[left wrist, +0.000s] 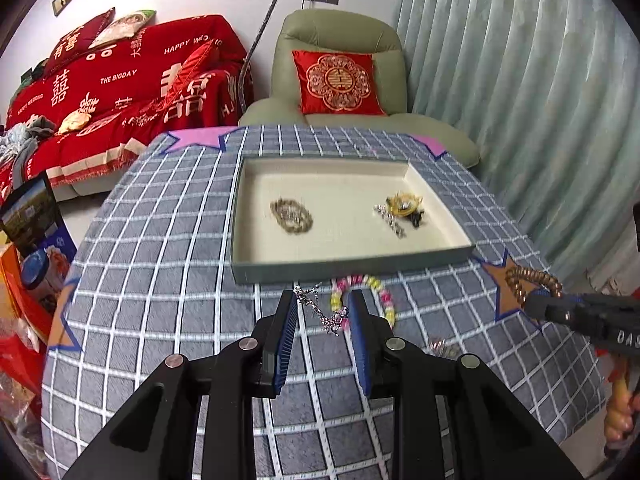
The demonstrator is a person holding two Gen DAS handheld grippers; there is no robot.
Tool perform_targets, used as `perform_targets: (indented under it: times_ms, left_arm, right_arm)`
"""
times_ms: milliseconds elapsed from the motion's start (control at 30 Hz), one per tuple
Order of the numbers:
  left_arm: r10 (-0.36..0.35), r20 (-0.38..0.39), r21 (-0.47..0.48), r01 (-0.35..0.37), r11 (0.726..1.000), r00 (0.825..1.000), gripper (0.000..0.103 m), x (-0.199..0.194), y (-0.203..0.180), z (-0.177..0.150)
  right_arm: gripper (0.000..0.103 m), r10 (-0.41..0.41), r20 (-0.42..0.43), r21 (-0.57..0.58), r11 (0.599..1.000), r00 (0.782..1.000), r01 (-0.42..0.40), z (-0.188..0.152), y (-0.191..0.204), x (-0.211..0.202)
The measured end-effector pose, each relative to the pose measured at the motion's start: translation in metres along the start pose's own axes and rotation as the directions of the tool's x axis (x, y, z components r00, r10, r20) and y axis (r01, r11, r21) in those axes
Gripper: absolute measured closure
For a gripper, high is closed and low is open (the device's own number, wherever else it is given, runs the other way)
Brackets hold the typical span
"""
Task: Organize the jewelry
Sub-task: 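Carry the silver chain and brown hair tie over the tray with both tools, then open the right tool to drop the hair tie while the left tool releases the chain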
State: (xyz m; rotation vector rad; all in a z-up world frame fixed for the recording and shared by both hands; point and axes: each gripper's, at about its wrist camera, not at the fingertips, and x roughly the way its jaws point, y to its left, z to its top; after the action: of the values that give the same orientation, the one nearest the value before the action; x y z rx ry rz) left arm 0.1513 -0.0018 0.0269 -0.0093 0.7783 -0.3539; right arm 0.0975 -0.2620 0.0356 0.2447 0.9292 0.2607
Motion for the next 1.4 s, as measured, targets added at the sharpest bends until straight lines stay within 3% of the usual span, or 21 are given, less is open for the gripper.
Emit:
perform_targets:
  times_ms: [300, 633, 1000, 1400]
  left_arm:
    - [0.022, 0.035, 0.025, -0.023, 0.999, 0.999, 0.067, 0.011, -0.004, 0.045]
    - [0.072, 0.008, -0.012, -0.072, 0.997, 0.997, 0.067, 0.071, 0.003, 0.084]
    - [0.159, -0.073, 0.03, -0.157, 0.987, 0.985, 0.067, 0.144, 0.006, 0.076]
    - [0.189, -0.084, 0.096, -0.18, 0.979, 0.978, 0.067, 0.164, -0.006, 0.071]
  right_arm:
    - [0.091, 0.0, 0.038, -0.035, 0.999, 0.999, 0.002, 0.059, -0.007, 0.004]
    - [0.091, 0.043, 0.034, -0.034, 0.999, 0.998, -0.042, 0.13, -0.013, 0.051]
    - [0.092, 0.024, -0.057, -0.034, 0.999, 0.998, -0.026, 0.137, -0.026, 0.148]
    - [0.091, 0.003, -0.097, -0.025, 1.0, 0.995, -0.006, 0.143, -0.033, 0.186]
